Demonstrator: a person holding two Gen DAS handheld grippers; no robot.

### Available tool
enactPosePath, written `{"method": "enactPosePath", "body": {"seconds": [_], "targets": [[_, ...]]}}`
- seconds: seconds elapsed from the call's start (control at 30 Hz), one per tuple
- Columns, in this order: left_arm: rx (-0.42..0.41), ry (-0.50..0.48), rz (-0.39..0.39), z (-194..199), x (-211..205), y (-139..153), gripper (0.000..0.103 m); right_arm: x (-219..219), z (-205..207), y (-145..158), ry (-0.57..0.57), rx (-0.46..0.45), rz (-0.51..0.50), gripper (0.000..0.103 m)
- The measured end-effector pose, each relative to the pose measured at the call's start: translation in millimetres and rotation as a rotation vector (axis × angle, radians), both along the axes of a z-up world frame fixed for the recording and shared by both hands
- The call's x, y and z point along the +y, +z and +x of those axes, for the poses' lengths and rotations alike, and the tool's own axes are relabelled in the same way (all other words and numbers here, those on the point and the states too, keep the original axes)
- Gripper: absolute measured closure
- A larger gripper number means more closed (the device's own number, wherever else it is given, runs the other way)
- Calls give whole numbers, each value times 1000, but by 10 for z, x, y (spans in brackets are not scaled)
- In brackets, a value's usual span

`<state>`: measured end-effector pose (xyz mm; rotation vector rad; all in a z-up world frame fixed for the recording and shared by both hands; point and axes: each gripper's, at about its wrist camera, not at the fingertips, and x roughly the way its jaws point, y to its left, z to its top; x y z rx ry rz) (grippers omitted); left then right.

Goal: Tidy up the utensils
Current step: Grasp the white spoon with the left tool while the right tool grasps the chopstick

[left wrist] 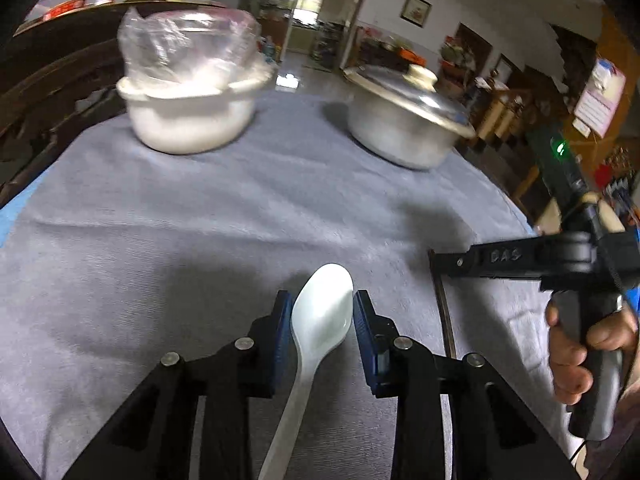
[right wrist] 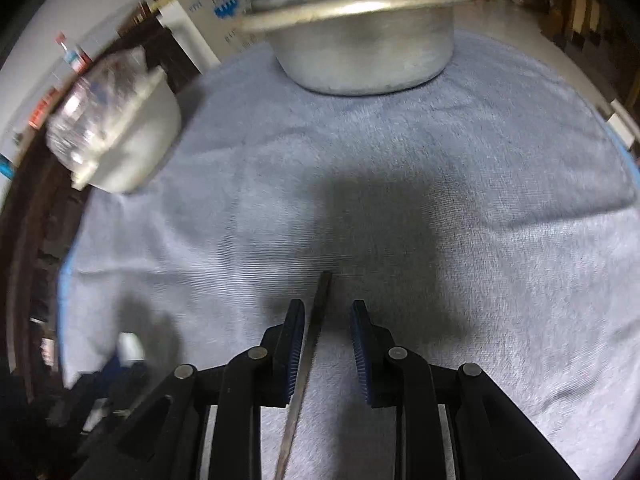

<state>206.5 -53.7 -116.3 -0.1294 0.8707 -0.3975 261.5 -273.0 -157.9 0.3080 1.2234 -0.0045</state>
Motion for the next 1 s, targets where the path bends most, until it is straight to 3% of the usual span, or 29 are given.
{"method": "enactPosePath", "body": {"seconds": [0.17,0.23,0.43,0.57,0.83,1.0], "targets": [[-31,62,-18,-81,150,107,70,215,15,37,76,-6,-139,78],[-37,80,-33,-116,192,143,70,276,-12,46,104,-25,-192,91],[-87,125,-9,-373,332,285,70,38,-204,84,43,-88,-56,97],[-95,165,2,-498,461,343,70,-396,-532,156,-64,-139,38,97],[-110,264,-44,-924,796,500,70,-1067,-1477,647,-250,-311,82,97],[-144,321,-88,-1283,972,656,70,-1188,-2072,976,-321,-430,89,97]]}}
